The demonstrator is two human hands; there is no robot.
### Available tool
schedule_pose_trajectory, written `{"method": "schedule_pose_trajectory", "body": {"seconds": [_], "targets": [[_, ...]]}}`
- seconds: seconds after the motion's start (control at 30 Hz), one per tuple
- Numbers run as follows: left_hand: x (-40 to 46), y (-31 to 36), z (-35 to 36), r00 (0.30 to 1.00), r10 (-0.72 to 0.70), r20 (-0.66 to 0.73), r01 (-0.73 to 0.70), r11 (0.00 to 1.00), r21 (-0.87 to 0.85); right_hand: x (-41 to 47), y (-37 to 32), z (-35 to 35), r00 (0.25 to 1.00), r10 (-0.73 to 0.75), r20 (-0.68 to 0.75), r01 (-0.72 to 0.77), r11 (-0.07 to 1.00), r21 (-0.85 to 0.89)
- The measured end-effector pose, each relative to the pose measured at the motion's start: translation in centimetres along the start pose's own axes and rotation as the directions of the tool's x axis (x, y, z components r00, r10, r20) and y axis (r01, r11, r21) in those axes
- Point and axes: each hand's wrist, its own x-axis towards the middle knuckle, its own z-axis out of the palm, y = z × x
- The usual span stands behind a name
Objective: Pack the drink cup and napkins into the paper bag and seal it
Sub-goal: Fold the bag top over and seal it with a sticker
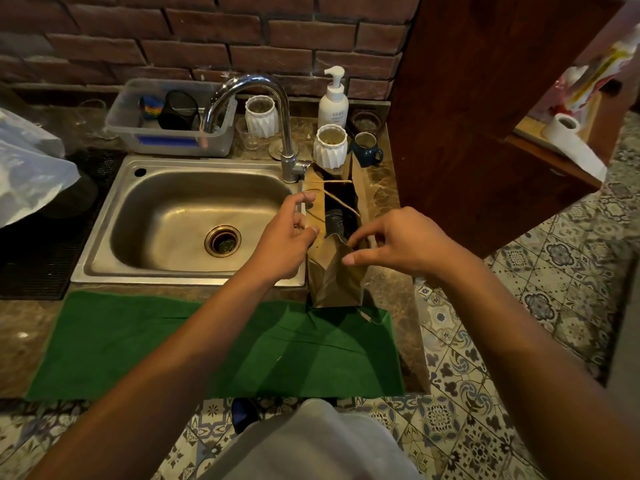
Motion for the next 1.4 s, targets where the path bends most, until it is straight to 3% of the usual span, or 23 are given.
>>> {"method": "schedule_pose_trajectory", "body": {"seconds": [0.13,0.4,0.53,0.63,0.77,0.87,1.07,1.4], "targets": [[0.2,-0.6,-0.3,1.0,0.009,0.003,-0.009,0.999,0.054,-0.4,0.1,-0.2,1.0,-0.018,0.012,0.019,0.993,-0.119],[0.4,0.1,-1.0,0.997,0.048,-0.062,-0.041,0.992,0.123,-1.0,-0.1,-0.6,0.998,-0.037,0.043,0.041,0.995,-0.091],[-0.1,0.0,-0.7,0.996,0.05,-0.067,-0.041,0.991,0.127,-1.0,-0.6,-0.3,0.994,-0.072,0.084,0.069,0.997,0.033],[-0.2,0.0,-1.0,0.997,0.054,-0.055,-0.045,0.987,0.153,-0.9,-0.6,-0.6,1.0,-0.029,0.005,0.028,0.99,0.137],[-0.3,0.1,-0.8,0.998,0.05,-0.035,-0.045,0.991,0.124,0.7,-1.8,-0.3,0.988,-0.018,-0.154,-0.006,0.988,-0.155],[-0.3,-0.2,-0.3,0.998,0.041,-0.037,-0.037,0.995,0.098,2.4,-3.3,0.6,0.988,-0.055,-0.148,0.014,0.963,-0.268],[-0.4,-0.9,-1.0,0.998,0.037,-0.059,-0.034,0.998,0.05,3.2,-4.9,0.3,0.993,-0.099,0.071,0.113,0.968,-0.224],[-0.6,-1.8,-1.2,0.997,0.044,-0.067,-0.042,0.999,0.03,3.7,-4.7,1.5,0.987,-0.153,-0.054,0.132,0.951,-0.278]]}}
